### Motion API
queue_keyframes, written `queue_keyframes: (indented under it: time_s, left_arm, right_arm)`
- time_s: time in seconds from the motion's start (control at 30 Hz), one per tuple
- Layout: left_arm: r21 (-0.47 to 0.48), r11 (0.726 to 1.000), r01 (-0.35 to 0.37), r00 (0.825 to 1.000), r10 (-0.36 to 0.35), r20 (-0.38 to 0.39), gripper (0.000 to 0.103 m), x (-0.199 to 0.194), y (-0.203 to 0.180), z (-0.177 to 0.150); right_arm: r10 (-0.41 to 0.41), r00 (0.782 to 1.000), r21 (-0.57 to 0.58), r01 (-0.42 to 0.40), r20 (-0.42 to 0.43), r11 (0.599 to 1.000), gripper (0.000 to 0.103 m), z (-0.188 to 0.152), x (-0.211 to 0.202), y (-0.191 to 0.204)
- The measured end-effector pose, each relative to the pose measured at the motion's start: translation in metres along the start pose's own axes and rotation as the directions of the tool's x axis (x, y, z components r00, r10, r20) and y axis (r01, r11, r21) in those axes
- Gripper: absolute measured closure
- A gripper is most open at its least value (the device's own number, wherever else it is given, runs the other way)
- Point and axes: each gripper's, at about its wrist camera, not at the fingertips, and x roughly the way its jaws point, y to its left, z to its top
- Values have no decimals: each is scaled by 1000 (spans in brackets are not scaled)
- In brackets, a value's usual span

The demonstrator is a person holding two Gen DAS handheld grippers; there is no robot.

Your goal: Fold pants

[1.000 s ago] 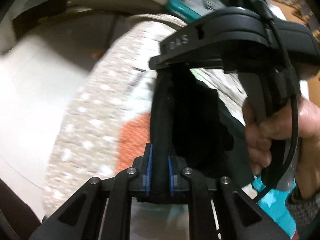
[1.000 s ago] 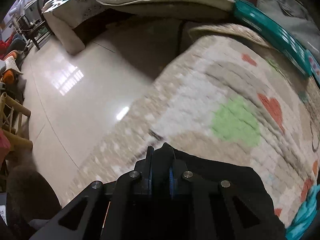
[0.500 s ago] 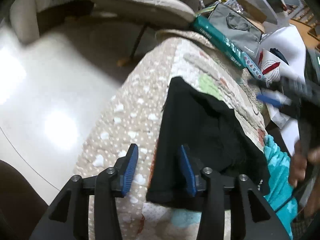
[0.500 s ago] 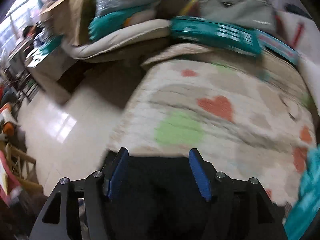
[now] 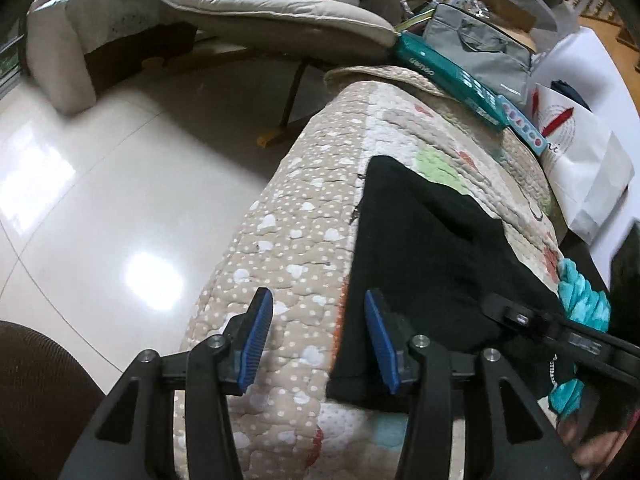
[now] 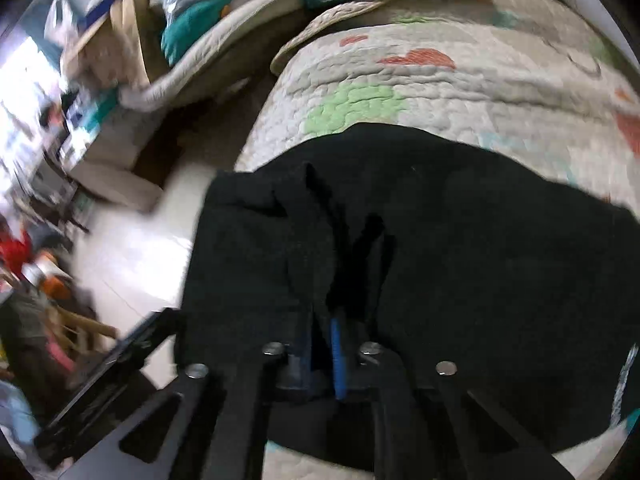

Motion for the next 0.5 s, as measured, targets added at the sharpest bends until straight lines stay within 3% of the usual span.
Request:
queue_keyframes:
  time_s: [0.1, 0.2, 0.27, 0.33, 0.4, 0.5]
  left_arm:
    - [-1, 1000, 9, 1000, -9, 6, 56, -1, -1, 0]
    - [28, 999, 20, 999, -20, 27, 56, -6, -6, -1]
    - [52, 998, 19, 999, -21, 40, 55, -8, -11, -2]
    - [72, 997, 17, 999, -20, 47, 54, -9, -15, -3]
    - [73, 997, 12, 999, -15, 40, 54, -7, -15, -3]
    - [62, 998, -4, 1000, 2, 25, 54, -2, -14, -3]
  right_arm:
    - [32, 999, 27, -33, 6, 999, 96, -5, -11, -2]
    - [-3, 1000, 56, 4, -15, 998, 94, -11, -9, -11]
    - [-36, 999, 67, 38, -34, 997, 85, -15, -5, -17]
    - [-62, 998, 68, 64, -28, 996, 67, -15, -10, -19]
    - [-98, 995, 67, 97, 10, 993, 61, -14, -22, -16]
    - [-124, 983, 34, 121, 132, 992, 61, -9, -44, -1]
